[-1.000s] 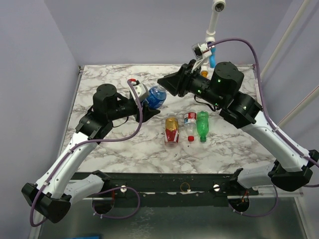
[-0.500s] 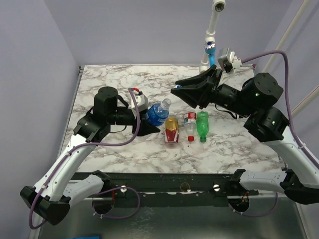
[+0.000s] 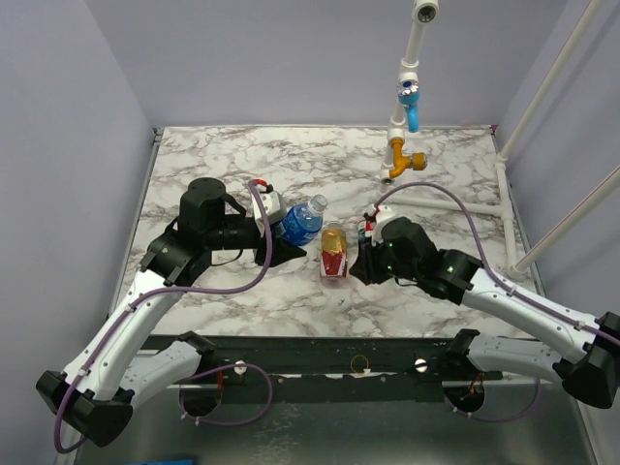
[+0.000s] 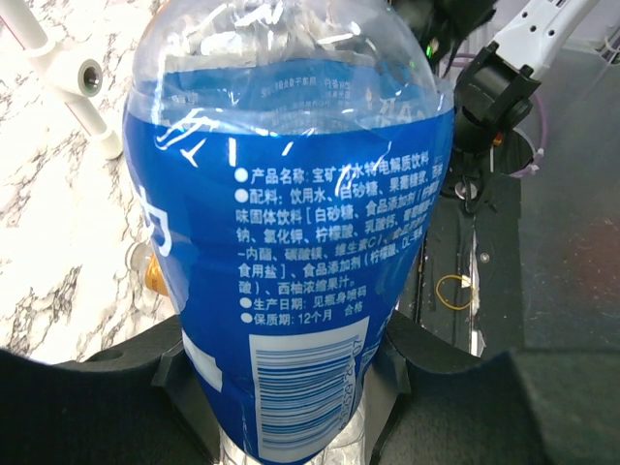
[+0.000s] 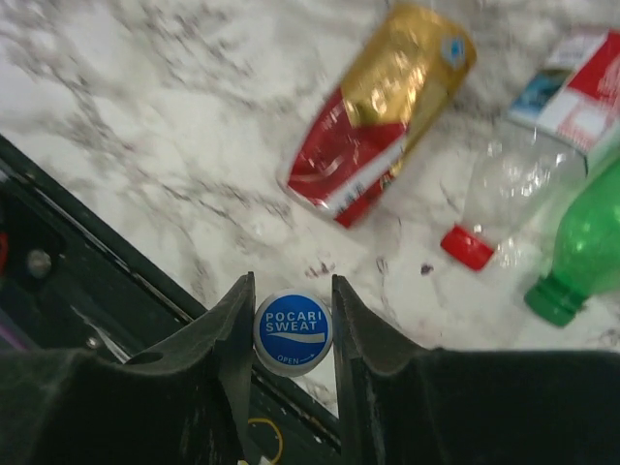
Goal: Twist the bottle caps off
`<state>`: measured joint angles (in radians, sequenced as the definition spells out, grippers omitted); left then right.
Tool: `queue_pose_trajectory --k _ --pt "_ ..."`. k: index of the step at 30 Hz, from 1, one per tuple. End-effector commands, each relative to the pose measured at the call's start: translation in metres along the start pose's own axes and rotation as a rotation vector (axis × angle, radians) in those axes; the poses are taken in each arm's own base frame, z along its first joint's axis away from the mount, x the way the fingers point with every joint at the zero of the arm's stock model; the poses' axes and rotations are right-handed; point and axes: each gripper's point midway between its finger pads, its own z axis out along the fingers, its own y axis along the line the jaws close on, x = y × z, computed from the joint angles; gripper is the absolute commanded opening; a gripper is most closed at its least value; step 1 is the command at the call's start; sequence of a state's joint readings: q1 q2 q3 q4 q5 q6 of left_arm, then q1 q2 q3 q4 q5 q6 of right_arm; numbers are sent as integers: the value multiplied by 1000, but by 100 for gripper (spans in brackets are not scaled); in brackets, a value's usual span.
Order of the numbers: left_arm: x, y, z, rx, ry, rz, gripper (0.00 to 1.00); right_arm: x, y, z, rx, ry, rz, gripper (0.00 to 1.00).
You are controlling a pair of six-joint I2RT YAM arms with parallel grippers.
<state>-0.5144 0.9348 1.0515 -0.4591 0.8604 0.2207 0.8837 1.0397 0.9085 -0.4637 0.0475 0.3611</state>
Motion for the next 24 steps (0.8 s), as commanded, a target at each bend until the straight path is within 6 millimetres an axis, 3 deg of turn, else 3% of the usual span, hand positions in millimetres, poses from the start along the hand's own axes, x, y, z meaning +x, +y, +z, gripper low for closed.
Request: queue_pose_trajectory --k 1,6,17,19,24 --pt "-3 6 -3 -40 -13 48 14 46 -21 15 92 71 116 0" --pt "-3 1 -3 -18 -18 47 14 85 -44 39 182 96 187 1" --pt "-3 7 -3 -50 -12 56 14 128 -85 62 397 93 246 2" --pt "-3 8 -3 -50 -12 54 14 131 -84 64 398 100 244 7" --pt "-3 8 -1 -41 -11 47 14 142 -78 65 398 144 262 31"
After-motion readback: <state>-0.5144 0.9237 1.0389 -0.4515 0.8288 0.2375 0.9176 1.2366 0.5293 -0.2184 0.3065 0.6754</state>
